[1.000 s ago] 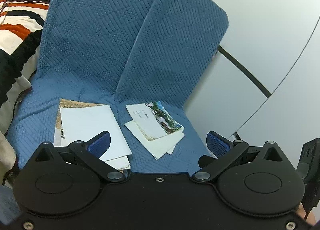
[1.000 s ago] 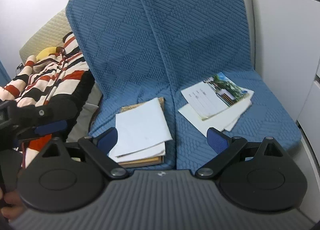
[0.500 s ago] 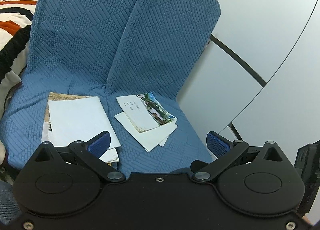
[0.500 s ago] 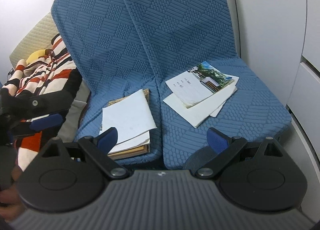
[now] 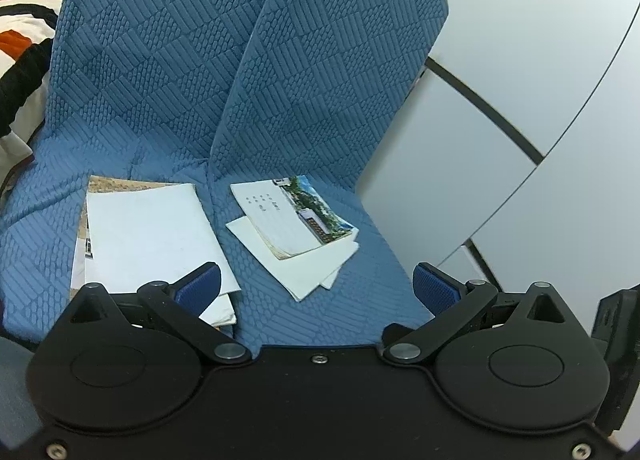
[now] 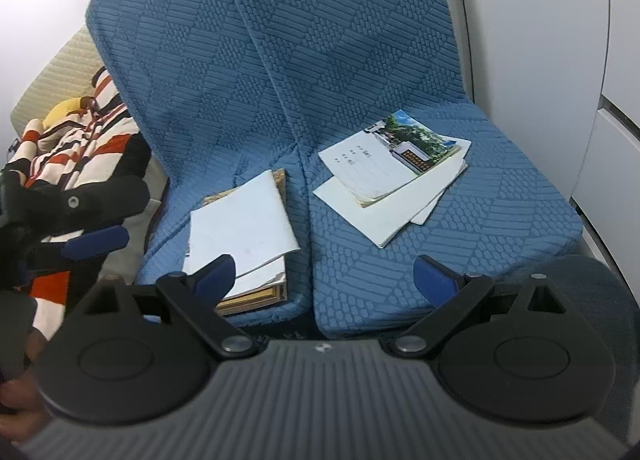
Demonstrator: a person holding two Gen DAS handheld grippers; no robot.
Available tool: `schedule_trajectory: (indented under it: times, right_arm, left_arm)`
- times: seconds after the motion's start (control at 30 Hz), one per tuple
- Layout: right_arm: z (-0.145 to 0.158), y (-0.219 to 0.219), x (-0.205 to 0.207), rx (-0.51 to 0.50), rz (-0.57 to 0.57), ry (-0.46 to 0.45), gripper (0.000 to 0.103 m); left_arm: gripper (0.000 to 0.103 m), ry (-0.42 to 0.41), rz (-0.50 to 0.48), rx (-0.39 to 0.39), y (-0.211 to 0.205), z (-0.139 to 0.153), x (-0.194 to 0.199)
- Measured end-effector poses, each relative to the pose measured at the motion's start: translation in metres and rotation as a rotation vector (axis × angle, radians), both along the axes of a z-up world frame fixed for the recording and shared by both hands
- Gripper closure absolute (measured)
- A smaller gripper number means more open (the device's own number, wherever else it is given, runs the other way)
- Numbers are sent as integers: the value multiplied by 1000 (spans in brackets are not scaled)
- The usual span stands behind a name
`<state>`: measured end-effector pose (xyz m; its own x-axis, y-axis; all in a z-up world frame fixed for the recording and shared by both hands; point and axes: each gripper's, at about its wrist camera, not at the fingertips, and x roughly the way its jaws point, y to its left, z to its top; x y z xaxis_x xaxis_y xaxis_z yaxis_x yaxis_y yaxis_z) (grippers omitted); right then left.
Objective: Organize objects
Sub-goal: 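Pull both grippers back from the book stack, then move both grippers to the remaining white booklets on the other seat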
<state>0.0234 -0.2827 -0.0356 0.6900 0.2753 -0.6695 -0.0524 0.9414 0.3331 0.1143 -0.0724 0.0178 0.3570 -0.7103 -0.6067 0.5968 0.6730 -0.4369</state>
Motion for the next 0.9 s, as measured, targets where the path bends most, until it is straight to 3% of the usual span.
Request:
schedule_trajectory:
  times: [0.63,0.9]
  right_arm:
    - [-69,-21,69,-44,-51,26,6]
    - [-82,-36,103,11,-84,46,6]
  left_arm:
    - [1,-1,26,71,-55,-79,64]
    - [1,58,19,77,-82,-111,94]
